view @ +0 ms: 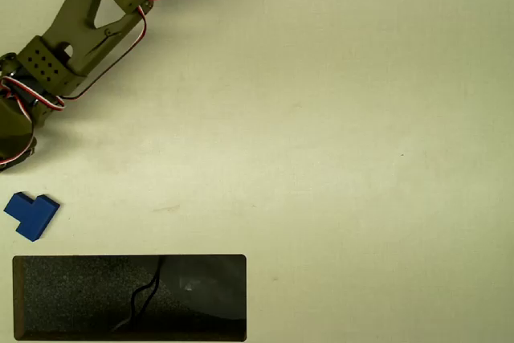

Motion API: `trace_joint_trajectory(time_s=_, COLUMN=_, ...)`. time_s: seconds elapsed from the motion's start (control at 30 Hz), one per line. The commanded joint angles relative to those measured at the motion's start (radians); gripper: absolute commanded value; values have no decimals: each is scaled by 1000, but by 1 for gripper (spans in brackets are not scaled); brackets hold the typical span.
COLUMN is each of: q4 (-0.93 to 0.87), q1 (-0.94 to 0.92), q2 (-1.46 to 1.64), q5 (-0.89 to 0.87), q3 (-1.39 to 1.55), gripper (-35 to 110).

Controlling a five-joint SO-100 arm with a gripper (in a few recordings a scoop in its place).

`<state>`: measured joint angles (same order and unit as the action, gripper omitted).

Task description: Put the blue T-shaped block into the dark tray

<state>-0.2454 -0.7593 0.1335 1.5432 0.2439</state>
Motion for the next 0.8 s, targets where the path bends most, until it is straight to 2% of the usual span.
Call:
trace_joint_trajectory(time_s=0.0, q4=67, q1=-2, q2=3, q5=29, q3=9, gripper=0)
trace_joint_trajectory(time_s=0.17, q4=130, q1=43, q2=-15, q5=12, q3=12, gripper=0)
trace_joint_trajectory(time_s=0.47, q4=284, q1=46, q2=-64, q5=110, q3=29, gripper=0)
trace_joint_trajectory(time_s=0.7, q4=242, q1=97, q2=-52, q5=-69, q3=12, gripper=0)
trace_joint_trajectory(time_s=0.77, q4=176, q1=121, q2=-28, q5=-161, q3=5, gripper=0)
